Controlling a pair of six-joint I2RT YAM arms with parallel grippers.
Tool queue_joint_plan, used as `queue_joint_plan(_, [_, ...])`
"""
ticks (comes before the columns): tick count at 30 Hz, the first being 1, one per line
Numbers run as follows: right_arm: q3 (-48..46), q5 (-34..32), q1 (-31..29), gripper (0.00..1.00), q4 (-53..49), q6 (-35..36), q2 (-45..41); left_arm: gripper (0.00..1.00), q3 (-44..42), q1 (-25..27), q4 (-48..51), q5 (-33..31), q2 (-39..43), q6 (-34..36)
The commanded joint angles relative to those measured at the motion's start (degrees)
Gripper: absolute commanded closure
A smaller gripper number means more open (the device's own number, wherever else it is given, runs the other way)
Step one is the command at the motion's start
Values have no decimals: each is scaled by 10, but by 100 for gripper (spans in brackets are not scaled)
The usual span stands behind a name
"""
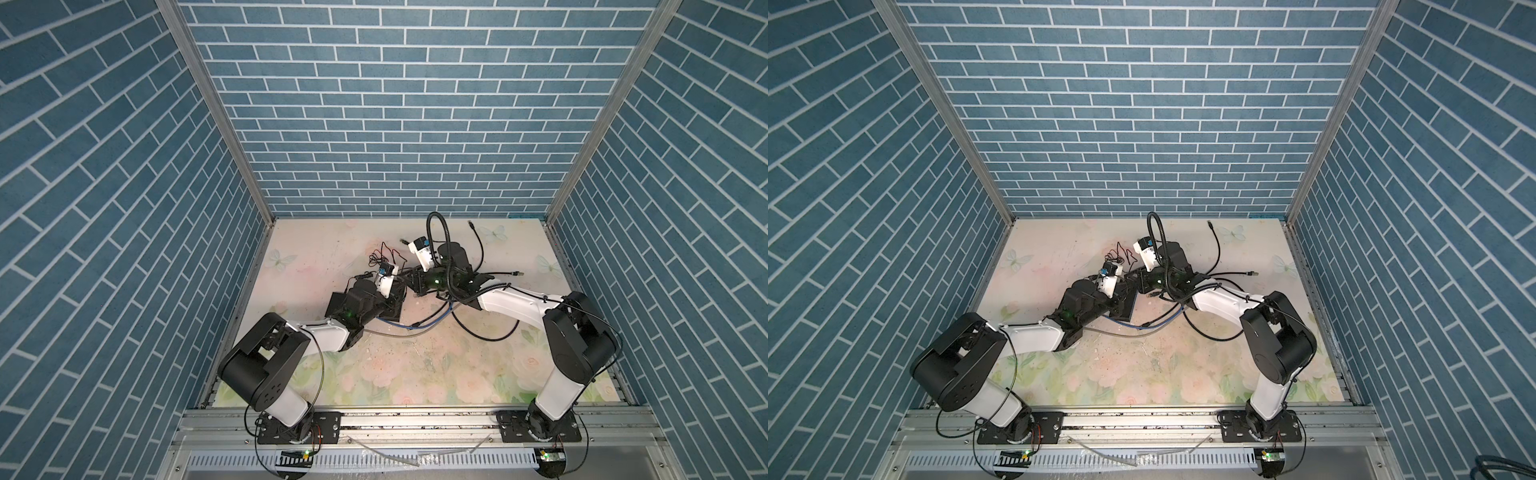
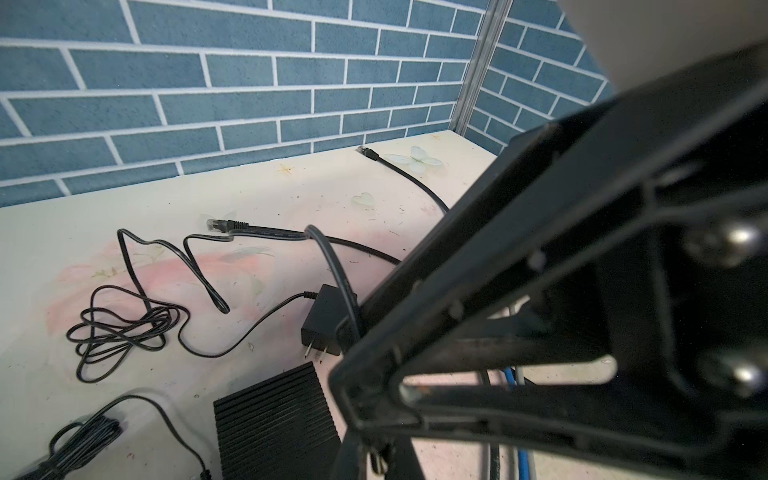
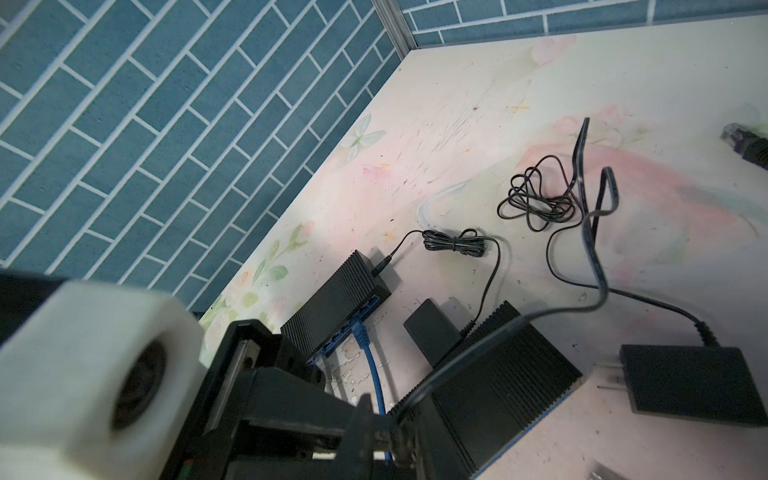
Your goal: Insert the plug into the switch port
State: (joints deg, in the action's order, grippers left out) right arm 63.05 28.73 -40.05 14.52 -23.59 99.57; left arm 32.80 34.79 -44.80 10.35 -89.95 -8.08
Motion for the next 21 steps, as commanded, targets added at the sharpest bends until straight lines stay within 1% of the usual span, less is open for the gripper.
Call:
queue_joint_plan(1, [27, 11, 1, 82, 1, 0, 10, 100, 7, 1, 2, 3, 10, 8])
queue_joint_plan(5, [30, 13, 1, 86, 0, -1, 14, 100, 6, 1, 3, 1, 11, 9])
queue_joint_plan(7, [30, 16, 1, 91, -1, 1, 16, 100, 5, 1, 3, 0, 11, 10])
queue_joint_plan(10, [33, 20, 1, 97, -1, 0, 19, 100, 6, 1, 7, -4, 12, 9])
queue_joint_plan(11, [33, 20, 1, 98, -2, 0, 19, 98, 8, 1, 12, -6, 13, 8])
queue_joint_plan(12, [33, 18, 1, 99, 0, -1, 20, 92, 9, 1, 20, -9, 16, 9])
queue_joint_plan(13, [30, 13, 1, 100, 7, -3, 19, 83, 13, 1, 37, -15, 19, 7])
queue_joint_plan(14, [28, 7, 1, 100, 11, -3, 16, 70, 19, 1, 62, -21, 24, 3])
queue_joint_plan(15, [26, 2, 1, 100, 15, -2, 15, 60, 27, 2, 92, -26, 30, -1])
queue_joint_plan(16, [25, -5, 2, 100, 19, -2, 14, 53, 42, 0, 134, -31, 34, -2])
queue_joint_plan(19, [22, -21, 5, 100, 23, 0, 12, 42, 88, -1, 249, -29, 41, 0])
queue_joint_plan(21, [19, -34, 10, 100, 25, 0, 9, 36, 106, -2, 296, -27, 42, -2])
